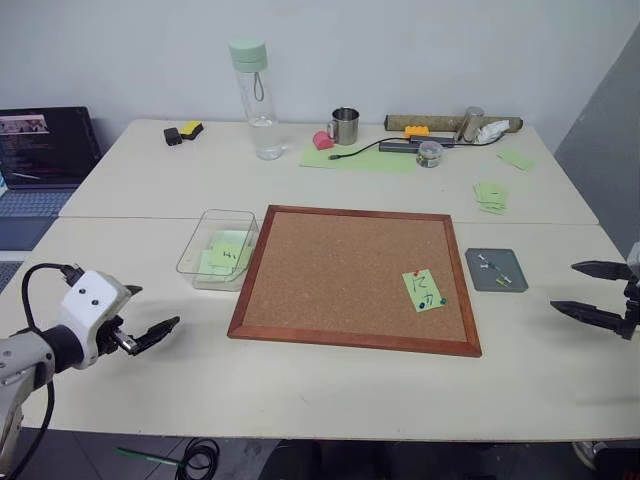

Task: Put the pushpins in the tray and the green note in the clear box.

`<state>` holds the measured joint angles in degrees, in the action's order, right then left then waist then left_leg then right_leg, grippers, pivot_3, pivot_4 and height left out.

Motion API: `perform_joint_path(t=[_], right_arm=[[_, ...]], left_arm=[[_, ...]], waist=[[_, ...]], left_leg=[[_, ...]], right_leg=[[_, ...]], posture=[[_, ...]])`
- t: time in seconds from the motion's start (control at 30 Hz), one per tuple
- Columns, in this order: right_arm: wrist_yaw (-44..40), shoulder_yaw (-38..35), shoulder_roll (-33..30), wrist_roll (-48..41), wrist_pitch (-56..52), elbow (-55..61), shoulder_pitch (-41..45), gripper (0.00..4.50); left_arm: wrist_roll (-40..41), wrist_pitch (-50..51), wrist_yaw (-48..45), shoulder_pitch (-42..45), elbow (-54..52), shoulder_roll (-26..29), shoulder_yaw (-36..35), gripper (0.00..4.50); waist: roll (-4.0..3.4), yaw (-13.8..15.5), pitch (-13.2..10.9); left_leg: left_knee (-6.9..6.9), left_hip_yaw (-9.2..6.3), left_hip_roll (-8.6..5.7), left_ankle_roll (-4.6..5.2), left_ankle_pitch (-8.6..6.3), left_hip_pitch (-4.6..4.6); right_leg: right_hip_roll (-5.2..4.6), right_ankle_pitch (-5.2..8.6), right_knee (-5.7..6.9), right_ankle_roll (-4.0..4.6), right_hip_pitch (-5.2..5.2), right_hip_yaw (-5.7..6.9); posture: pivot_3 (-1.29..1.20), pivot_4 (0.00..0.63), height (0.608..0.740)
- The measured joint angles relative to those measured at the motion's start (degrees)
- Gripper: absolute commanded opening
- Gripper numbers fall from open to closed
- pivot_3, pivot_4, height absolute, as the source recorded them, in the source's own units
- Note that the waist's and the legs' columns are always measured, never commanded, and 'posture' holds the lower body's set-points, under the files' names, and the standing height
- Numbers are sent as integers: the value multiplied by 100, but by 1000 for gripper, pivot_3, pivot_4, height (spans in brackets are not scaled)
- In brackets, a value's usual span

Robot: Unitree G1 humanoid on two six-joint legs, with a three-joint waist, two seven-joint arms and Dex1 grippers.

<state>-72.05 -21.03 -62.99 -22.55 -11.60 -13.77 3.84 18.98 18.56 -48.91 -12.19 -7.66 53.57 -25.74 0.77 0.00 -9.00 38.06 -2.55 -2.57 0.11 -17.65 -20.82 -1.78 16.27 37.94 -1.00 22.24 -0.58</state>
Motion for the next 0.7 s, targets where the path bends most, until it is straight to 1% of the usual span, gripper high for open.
perform_joint_path(t=[0.37, 0.53, 0.7], right_arm=[[8, 0, 2, 12, -7, 4, 11, 4500], [5, 1, 7, 56, -9, 4, 36, 4500], [-28, 42, 30, 3, -189, 310, 48, 4500]], left_arm=[[-140, -41, -58, -29, 163, 0, -2, 4468], [-137, -35, -23, 107, 201, -19, -2, 4468], [-94, -22, -152, 242, 309, -19, -4, 4468]], waist=[[0, 0, 0], [0, 0, 0], [1, -1, -1]], left_leg=[[0, 0, 0, 0, 0, 0], [0, 0, 0, 0, 0, 0], [0, 0, 0, 0, 0, 0]], right_leg=[[0, 0, 0, 0, 1, 0], [0, 0, 1, 0, 1, 0], [0, 0, 1, 0, 1, 0]], posture=[[0, 150, 740], [0, 150, 740], [0, 150, 740]])
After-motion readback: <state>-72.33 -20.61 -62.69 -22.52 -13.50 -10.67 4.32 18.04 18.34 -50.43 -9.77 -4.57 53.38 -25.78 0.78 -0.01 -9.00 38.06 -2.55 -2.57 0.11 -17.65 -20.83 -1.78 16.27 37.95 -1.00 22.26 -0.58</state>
